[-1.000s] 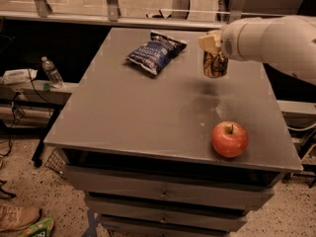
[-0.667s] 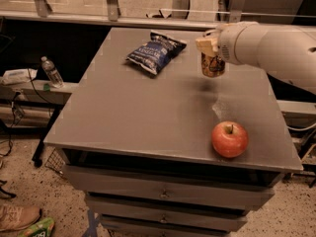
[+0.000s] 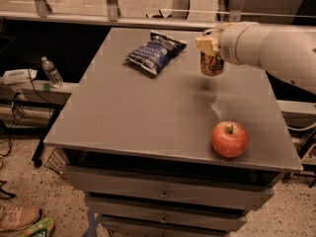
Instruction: Place orange can upright
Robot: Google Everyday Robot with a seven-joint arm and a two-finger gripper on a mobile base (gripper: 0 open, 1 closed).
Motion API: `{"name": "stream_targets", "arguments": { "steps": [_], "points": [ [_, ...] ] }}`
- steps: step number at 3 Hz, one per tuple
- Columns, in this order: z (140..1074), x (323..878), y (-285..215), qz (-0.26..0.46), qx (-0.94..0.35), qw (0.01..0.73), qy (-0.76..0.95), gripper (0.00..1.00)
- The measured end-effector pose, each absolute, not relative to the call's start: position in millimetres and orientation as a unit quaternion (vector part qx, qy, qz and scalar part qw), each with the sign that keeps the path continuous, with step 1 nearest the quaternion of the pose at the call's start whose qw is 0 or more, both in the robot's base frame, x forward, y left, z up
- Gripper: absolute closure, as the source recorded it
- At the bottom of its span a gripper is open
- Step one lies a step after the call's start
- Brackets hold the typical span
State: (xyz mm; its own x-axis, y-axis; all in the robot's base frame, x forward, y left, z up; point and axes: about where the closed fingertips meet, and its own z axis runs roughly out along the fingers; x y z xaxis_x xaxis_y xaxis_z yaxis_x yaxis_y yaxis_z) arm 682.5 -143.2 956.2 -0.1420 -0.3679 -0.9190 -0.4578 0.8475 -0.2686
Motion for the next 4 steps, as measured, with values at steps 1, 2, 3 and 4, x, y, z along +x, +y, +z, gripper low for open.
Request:
{"name": "stream_targets", "arguments": {
  "steps": [1,2,3,4],
  "points": [
    [953.3,687.5,-150.0,0.069,-0.277,0.612,0.738,1.0],
    [950.5,690.1,-148.8,0.088,-0.302,0.625,0.714,1.0],
    [944.9,691.9,-148.1,0.099,-0.327,0.633,0.695,1.0],
    [939.9,694.3,-149.1,0.109,-0.335,0.634,0.689,1.0]
  ]
}}
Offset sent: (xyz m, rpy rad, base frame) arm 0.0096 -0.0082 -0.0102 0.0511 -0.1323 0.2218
